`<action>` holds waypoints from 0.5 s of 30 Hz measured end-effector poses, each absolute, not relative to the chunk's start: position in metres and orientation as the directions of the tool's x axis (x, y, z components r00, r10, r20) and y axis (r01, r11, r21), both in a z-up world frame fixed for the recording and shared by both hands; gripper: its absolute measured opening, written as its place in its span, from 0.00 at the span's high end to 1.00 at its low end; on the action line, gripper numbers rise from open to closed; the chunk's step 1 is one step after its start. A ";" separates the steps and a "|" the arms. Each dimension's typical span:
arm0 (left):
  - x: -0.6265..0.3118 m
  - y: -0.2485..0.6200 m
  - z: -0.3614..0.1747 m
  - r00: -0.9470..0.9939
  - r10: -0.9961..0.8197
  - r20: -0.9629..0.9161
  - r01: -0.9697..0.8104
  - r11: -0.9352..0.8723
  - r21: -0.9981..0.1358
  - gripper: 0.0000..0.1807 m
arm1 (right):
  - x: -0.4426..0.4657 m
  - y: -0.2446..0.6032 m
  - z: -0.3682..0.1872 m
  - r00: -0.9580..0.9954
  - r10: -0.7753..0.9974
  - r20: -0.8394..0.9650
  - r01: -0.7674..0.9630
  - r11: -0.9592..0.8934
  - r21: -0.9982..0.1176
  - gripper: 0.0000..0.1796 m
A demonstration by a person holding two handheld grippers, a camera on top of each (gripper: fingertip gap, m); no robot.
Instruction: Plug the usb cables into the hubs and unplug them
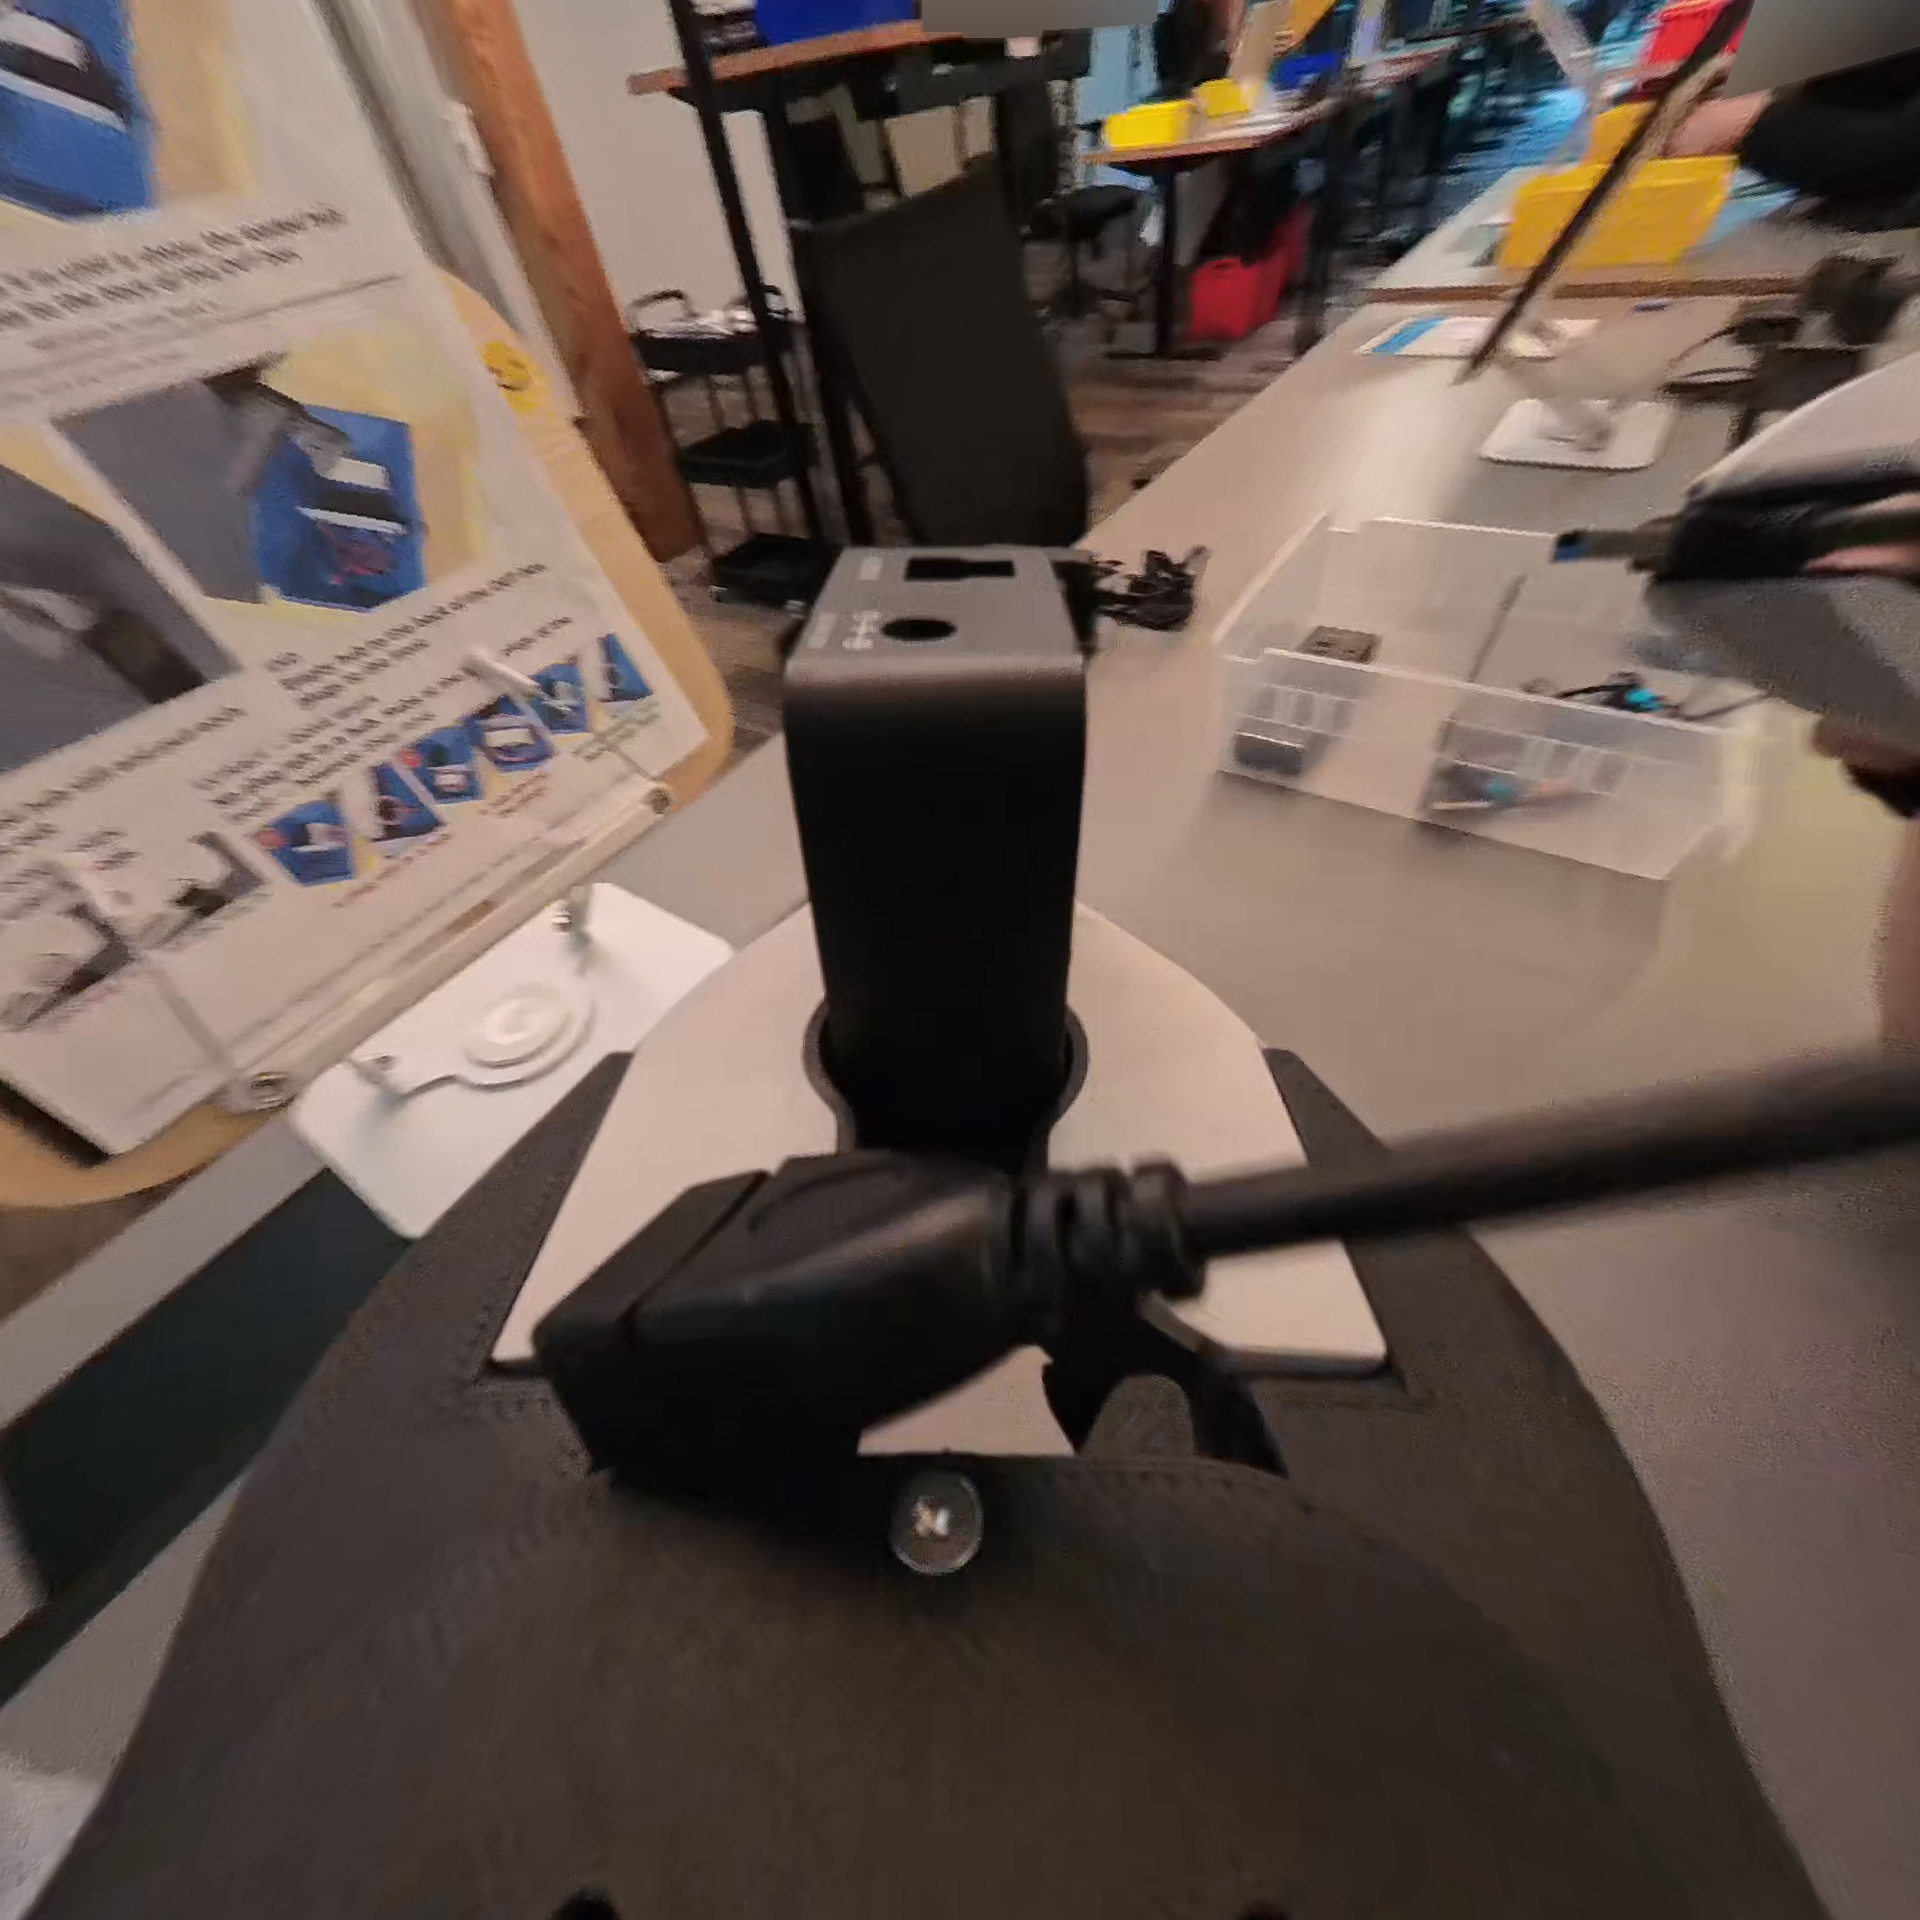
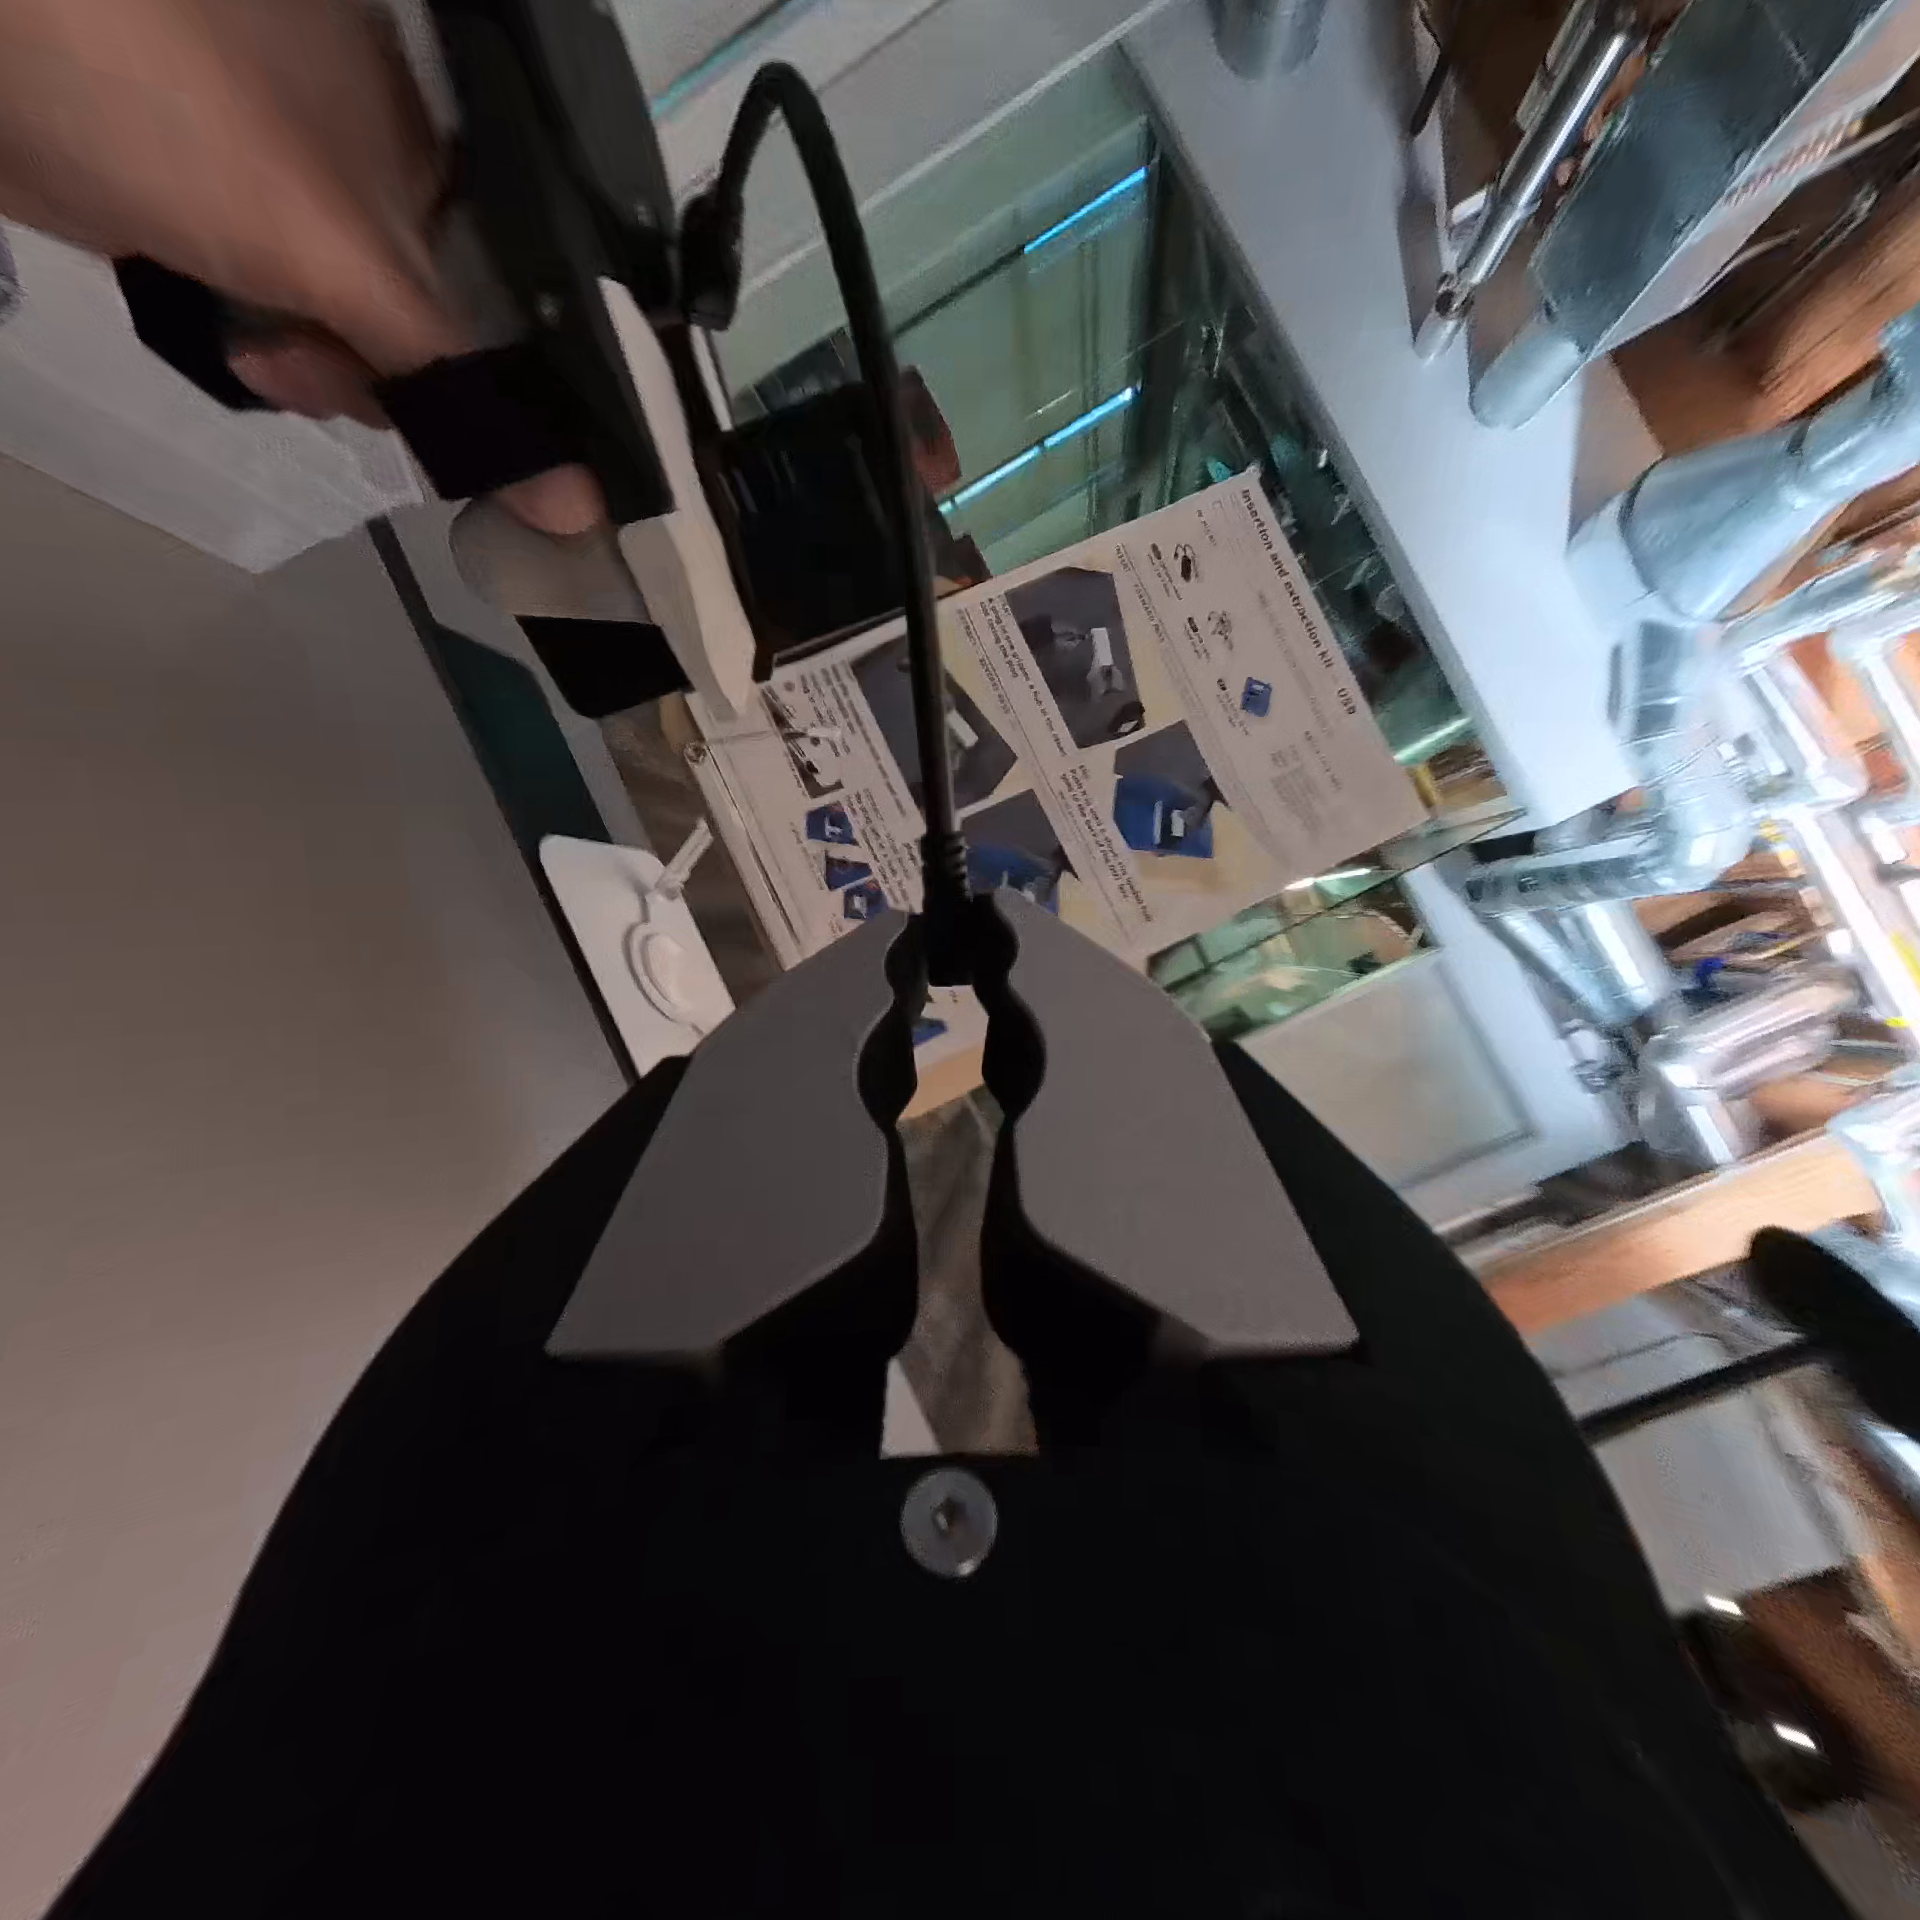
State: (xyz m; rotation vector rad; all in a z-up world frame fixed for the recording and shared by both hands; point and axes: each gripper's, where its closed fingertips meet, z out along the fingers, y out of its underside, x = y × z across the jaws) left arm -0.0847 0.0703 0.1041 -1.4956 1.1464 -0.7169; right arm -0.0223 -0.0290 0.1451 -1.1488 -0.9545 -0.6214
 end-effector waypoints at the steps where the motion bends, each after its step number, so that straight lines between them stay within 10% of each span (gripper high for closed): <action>1: -0.088 0.073 0.105 0.381 -0.913 -0.143 -0.277 0.035 -0.960 0.84 | -0.020 -0.029 0.147 0.525 0.096 0.845 0.782 0.337 -0.524 0.95; 6: -0.096 0.082 0.102 0.372 -0.926 -0.067 -0.239 -0.025 -0.971 0.84 | 0.002 -0.036 0.158 0.703 0.378 0.602 0.497 0.344 -0.796 0.95; 15: -0.098 0.082 0.099 0.367 -0.924 -0.107 -0.289 -0.004 -0.957 0.84 | 0.172 -0.115 0.146 0.826 0.458 0.328 0.396 -0.059 -0.916 0.95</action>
